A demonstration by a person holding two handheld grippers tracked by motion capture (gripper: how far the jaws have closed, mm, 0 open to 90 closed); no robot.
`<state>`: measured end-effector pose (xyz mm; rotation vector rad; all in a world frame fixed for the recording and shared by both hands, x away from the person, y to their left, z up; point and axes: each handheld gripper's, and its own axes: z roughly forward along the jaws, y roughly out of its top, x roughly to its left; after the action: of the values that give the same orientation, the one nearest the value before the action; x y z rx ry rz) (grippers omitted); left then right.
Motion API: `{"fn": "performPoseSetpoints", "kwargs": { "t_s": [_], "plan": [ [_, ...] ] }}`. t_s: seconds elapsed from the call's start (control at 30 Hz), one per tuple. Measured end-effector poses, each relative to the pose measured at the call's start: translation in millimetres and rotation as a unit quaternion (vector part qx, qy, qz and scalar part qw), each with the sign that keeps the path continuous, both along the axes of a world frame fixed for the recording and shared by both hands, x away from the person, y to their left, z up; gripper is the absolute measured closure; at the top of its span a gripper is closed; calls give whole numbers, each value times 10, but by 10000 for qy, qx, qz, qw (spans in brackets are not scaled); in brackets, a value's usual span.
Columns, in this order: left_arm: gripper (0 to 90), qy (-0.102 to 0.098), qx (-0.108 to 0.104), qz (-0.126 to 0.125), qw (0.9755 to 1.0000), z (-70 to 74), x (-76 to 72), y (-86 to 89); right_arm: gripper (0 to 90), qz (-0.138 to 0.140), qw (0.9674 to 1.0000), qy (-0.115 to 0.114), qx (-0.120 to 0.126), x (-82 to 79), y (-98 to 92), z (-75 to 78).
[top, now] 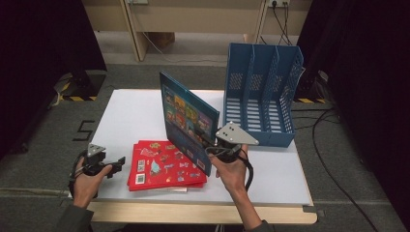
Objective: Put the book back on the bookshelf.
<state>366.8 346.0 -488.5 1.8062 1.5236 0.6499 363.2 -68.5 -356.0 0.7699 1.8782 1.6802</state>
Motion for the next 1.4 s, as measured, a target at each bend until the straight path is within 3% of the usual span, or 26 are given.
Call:
{"fn": "performPoseSetpoints", "kwargs": {
  "t_s": [0.27,0.57,0.77,1.4],
  "plan": [
    [179,373,154,-259,9988,-84,15,-37,770,113,9999,120,23,18,59,-184],
    [177,386,161,-265,9988,-91,16,-28,772,120,9997,125,149,20,75,-356],
    [170,382,179,-281,9987,-96,12,-43,774,153,9997,161,51,22,110,-483],
    [164,382,198,-300,9986,-99,10,-46,777,113,9999,99,78,29,128,-657]
  ]
}}
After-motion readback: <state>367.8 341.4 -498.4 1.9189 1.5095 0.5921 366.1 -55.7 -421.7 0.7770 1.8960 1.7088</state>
